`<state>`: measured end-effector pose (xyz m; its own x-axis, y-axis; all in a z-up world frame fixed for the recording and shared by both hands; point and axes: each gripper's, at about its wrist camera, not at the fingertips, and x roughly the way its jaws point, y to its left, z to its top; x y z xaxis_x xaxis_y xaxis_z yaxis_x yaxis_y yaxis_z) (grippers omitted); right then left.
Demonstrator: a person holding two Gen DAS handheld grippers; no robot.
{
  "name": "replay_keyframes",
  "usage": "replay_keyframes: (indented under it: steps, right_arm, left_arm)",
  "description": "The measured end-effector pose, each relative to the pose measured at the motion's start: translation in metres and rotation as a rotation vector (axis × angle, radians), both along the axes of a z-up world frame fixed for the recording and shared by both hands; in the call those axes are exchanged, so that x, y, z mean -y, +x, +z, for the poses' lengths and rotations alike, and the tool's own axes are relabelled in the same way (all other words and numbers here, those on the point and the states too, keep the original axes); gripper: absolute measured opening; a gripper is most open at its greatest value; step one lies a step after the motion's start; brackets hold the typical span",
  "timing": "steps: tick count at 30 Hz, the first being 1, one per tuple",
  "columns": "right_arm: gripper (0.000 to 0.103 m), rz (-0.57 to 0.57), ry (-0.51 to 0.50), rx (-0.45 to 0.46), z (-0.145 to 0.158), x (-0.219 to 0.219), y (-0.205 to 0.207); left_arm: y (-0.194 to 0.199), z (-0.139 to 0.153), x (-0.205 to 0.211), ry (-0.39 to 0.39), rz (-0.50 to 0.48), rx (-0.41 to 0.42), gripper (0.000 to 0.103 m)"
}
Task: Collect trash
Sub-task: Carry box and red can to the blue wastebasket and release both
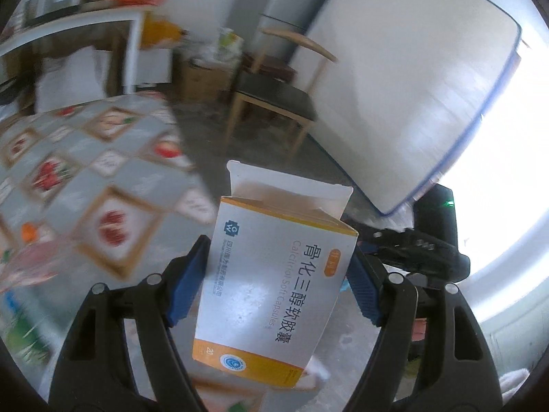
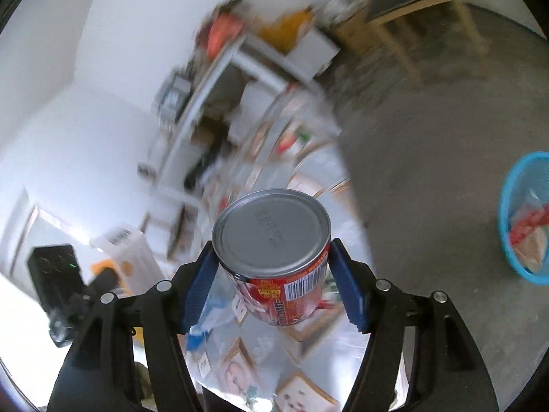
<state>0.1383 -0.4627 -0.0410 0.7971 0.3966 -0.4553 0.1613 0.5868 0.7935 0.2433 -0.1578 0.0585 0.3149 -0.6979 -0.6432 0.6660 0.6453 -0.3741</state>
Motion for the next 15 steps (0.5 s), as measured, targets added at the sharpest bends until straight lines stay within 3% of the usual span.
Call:
replay_keyframes:
  steps: [3,7,11,15]
  right_arm:
    - [0.064,-0.132,-0.005,-0.017,-0.009,0.049,-0.045]
    - [0.064,-0.292,0.043,-0.112,-0.046,0.111,-0.096]
    - [0.064,-0.389,0.099,-0.207,-0.087,0.153,-0.119]
    - [0.065,-0.452,0.104,-0.293,-0.121,0.195,-0.111]
  left_arm:
    - [-0.002,-0.010,0.054,0.014,-0.076,-0.032,0.072]
    - [-0.005,-0.038,0.139,0.067,-0.171,-0.075,0.072]
    - [-0.006,-0.073,0.215,0.134,-0.228,-0.126,0.072]
    - [-0.002,-0.103,0.296,0.188,-0.242,-0.175,0.074]
